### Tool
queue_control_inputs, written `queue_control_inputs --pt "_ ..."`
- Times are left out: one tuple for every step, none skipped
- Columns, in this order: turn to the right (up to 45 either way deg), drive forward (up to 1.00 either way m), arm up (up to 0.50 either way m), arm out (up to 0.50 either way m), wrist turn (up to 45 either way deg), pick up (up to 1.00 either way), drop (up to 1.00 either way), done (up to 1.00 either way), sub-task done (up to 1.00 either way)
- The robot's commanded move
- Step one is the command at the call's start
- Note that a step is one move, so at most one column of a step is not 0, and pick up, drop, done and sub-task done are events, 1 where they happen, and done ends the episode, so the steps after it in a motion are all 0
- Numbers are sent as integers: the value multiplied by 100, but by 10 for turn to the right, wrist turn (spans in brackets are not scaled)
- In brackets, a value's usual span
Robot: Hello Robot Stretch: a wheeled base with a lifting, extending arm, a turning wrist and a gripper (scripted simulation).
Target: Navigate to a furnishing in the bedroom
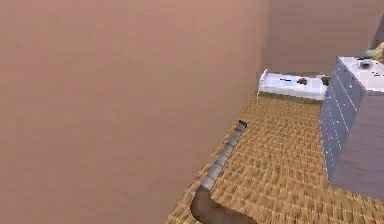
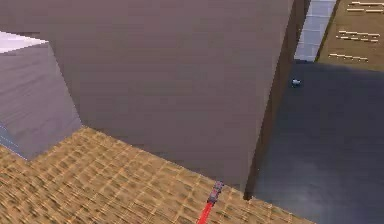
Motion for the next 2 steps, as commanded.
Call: queue_control_inputs --pt "270 0 0 0 0 0 0 0 0" --pt "0 30 0 0 0 0 0 0 0"
